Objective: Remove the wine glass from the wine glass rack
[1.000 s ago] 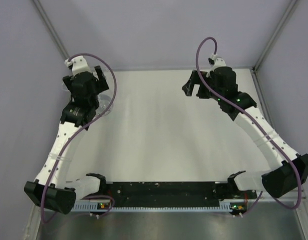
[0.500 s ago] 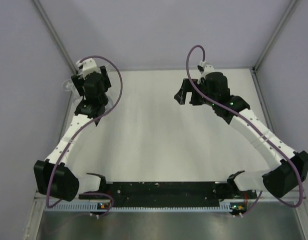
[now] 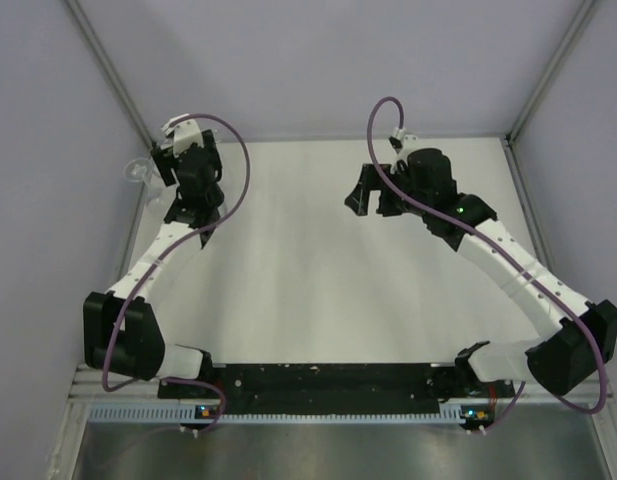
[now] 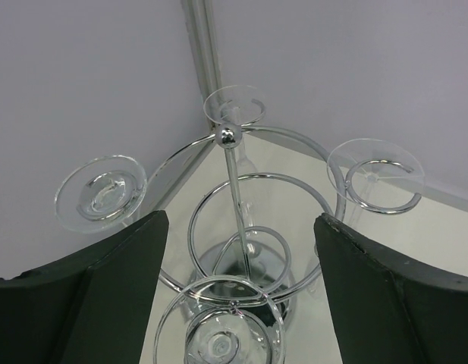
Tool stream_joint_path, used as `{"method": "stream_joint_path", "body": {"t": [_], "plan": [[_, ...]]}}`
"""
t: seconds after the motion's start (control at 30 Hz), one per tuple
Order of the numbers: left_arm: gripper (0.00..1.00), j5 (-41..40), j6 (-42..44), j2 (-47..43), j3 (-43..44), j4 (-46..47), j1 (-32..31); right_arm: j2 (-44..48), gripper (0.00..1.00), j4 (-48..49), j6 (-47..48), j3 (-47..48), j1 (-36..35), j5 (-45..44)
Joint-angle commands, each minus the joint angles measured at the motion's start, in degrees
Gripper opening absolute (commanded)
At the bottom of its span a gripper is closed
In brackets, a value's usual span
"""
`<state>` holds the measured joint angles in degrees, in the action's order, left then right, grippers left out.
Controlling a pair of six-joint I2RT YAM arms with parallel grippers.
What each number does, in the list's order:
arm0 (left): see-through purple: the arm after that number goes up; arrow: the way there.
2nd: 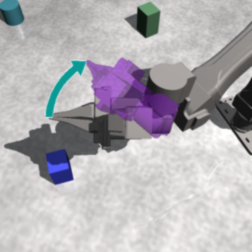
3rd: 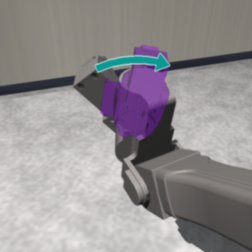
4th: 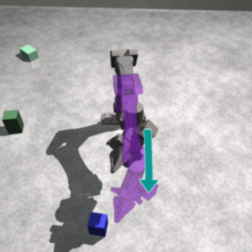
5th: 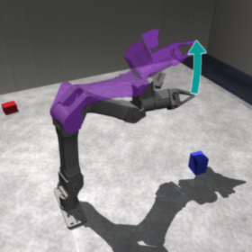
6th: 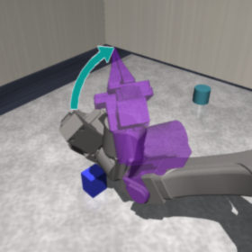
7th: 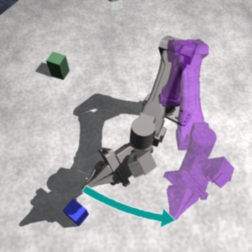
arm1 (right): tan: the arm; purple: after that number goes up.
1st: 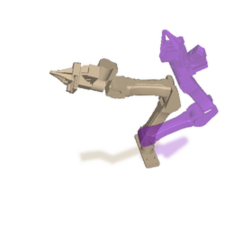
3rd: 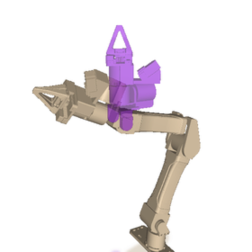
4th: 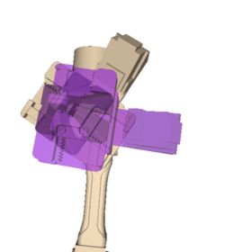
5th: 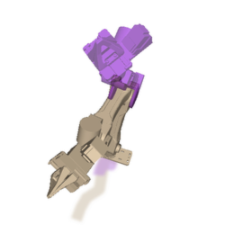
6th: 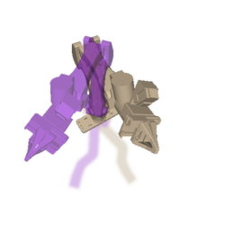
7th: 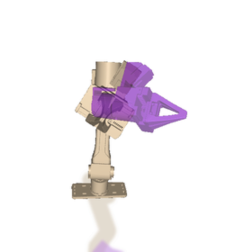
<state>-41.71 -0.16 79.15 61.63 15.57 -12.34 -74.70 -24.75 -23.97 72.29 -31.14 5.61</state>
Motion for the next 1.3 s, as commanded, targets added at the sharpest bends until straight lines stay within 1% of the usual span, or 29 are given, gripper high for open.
{"method": "stream_joint_path", "body": {"t": [0.0,0.1,0.13,0.2,0.33,0.6,0.73,0.83,1.13,1.23,1.27], "plan": [[0.81,-0.91,0.96,0.30,-0.72,7.19,1.44,-0.01,0.98,2.43,1.03,-0.31,-1.29,0.98],[0.72,-0.56,0.34,0.12,-1.68,7.98,2.32,-0.80,0.98,2.25,1.29,-0.22,-1.73,1.51],[0.71,-0.21,0.34,0.04,-2.03,8.42,2.67,-0.98,0.98,2.25,1.29,-0.31,-1.82,1.51],[0.67,-0.12,-2.47,0.03,-2.39,8.51,3.28,-1.24,0.98,2.34,1.55,-0.22,-2.00,1.60],[0.62,0.05,-3.35,0.65,-2.83,8.42,4.34,-1.59,0.98,2.25,1.64,-0.05,-2.18,1.95],[0.59,1.19,-4.14,1.18,-3.27,9.39,6.10,-1.59,0.98,2.25,1.91,-0.22,-2.61,2.13],[0.57,1.55,-4.06,2.23,-2.83,10.00,6.36,-1.94,0.98,2.25,1.99,-0.31,-2.79,2.13],[0.54,1.64,-3.79,2.85,-2.47,10.61,6.36,-1.94,0.98,2.17,2.17,-0.31,-2.88,2.22],[0.51,3.22,-4.49,4.60,-1.86,11.85,6.45,-2.30,0.98,2.17,2.34,-0.40,-3.14,2.39],[0.49,3.39,-4.41,5.22,-1.25,11.85,6.45,-2.47,0.98,2.17,2.43,-0.40,-3.32,2.39],[0.46,3.57,-4.32,5.39,-0.98,11.94,6.45,-2.56,0.98,2.17,2.52,-0.40,-3.32,2.39]]}}
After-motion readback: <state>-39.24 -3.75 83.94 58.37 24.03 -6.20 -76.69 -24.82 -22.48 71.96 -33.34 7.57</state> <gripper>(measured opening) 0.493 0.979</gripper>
